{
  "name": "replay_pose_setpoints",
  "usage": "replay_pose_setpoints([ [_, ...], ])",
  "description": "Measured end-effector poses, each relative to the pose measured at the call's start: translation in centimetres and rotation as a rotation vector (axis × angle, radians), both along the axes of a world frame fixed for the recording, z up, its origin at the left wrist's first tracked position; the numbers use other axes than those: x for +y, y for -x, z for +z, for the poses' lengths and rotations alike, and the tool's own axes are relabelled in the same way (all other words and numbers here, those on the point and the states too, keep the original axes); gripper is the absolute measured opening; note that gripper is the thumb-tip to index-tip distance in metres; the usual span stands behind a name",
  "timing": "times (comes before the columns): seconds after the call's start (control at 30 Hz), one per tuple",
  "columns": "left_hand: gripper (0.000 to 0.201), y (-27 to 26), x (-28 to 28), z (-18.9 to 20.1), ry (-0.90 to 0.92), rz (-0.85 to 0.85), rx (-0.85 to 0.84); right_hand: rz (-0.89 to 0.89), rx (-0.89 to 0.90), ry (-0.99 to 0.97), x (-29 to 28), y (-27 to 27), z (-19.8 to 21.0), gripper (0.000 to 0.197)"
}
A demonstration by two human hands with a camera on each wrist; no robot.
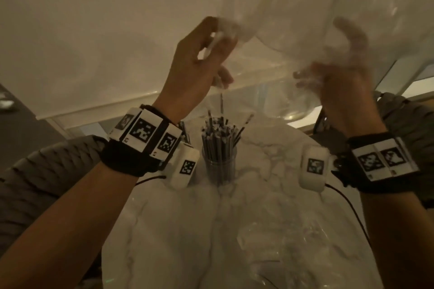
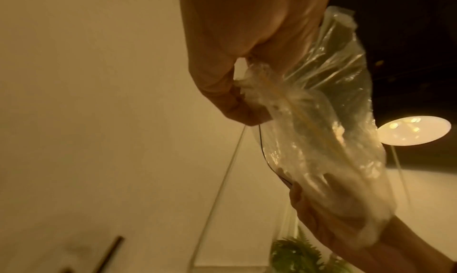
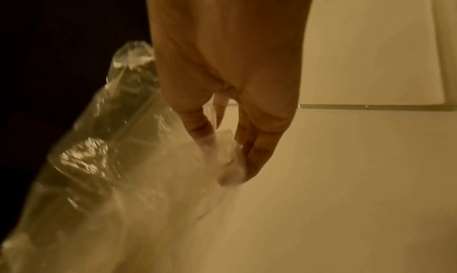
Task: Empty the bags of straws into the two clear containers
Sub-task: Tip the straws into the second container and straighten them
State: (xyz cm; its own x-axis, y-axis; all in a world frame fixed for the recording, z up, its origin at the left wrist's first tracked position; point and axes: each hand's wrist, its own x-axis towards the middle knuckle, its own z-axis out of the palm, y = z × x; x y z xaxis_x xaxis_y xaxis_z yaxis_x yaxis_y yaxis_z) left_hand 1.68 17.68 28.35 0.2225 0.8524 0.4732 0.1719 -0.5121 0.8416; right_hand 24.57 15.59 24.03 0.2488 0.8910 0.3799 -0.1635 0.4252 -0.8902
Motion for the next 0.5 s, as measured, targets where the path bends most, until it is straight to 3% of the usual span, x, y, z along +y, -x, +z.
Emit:
replay_pose_setpoints([
  [0.1,0.029,-0.3,-3.1,-2.2,0.116,0.014,-0.042,0.003,-0.031,0.092,-4.3,-1.1,-0.7,0.017],
  [0.23,0.043,0.3,-8.0,-10.9,0.468,0.001,0.166,-0.017,-0.249,0.469,-10.9,-2.2,-9.0,0.052],
  [0.37,0.037,-0.3,-10.6,-20.8,0.756,0.103,0.300,-0.009,-0.354,0.889,-15.4,-3.0,-18.3,0.047],
  [0.5,0.035,-0.9,-12.0,-28.7,0.916,0.132,0.518,-0.083,-0.462,1.112,-17.0,-3.9,-26.0,0.051],
])
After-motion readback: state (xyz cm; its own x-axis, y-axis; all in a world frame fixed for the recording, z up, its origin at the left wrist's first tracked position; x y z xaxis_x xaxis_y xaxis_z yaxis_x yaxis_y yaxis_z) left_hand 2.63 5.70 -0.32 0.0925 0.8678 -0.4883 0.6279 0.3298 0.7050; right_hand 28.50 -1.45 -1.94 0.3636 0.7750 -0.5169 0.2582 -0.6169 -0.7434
